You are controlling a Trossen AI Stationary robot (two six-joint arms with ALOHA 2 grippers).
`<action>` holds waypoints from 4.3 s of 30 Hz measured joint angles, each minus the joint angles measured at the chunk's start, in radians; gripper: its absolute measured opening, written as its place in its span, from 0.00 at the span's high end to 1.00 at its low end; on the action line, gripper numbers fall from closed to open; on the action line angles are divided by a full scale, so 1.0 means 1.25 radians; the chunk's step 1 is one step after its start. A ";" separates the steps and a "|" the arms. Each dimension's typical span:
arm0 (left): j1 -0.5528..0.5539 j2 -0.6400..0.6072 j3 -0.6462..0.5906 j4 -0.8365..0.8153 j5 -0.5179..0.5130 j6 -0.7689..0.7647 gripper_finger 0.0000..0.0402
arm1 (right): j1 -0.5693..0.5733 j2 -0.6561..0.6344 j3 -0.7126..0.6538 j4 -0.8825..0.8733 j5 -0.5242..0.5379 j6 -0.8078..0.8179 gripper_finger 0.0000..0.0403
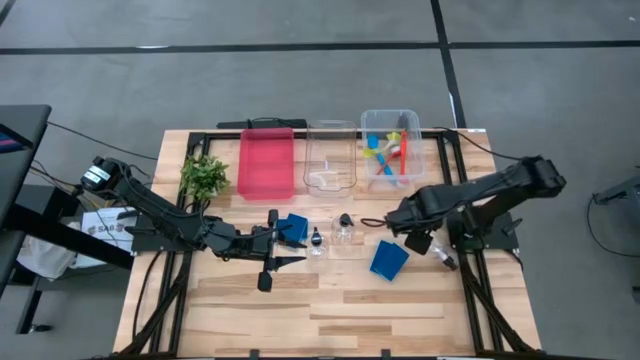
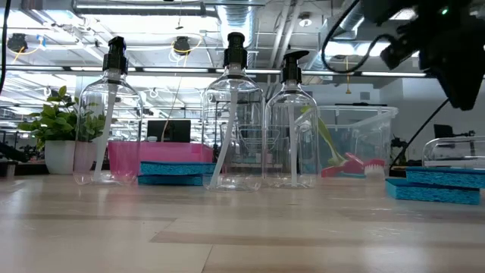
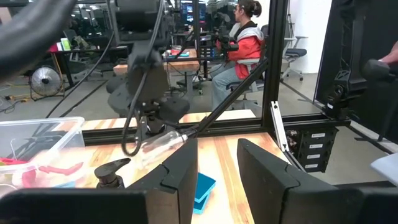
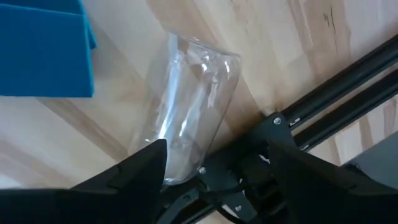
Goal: Pick & Place Kitchen Sink Supplies
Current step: Put the soap dispenser into the transparent bin
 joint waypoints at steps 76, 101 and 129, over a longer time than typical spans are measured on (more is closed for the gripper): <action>0.000 0.000 -0.005 0.010 0.000 0.000 0.71 | -0.061 -0.076 -0.228 0.343 -0.123 -0.082 0.32; 0.000 0.000 -0.005 0.013 0.000 0.000 0.71 | -0.050 -0.077 -0.169 0.162 -0.127 -0.072 0.32; 0.000 0.000 -0.005 0.014 0.000 0.000 0.71 | 0.179 -0.077 -0.295 0.285 -0.196 0.159 0.32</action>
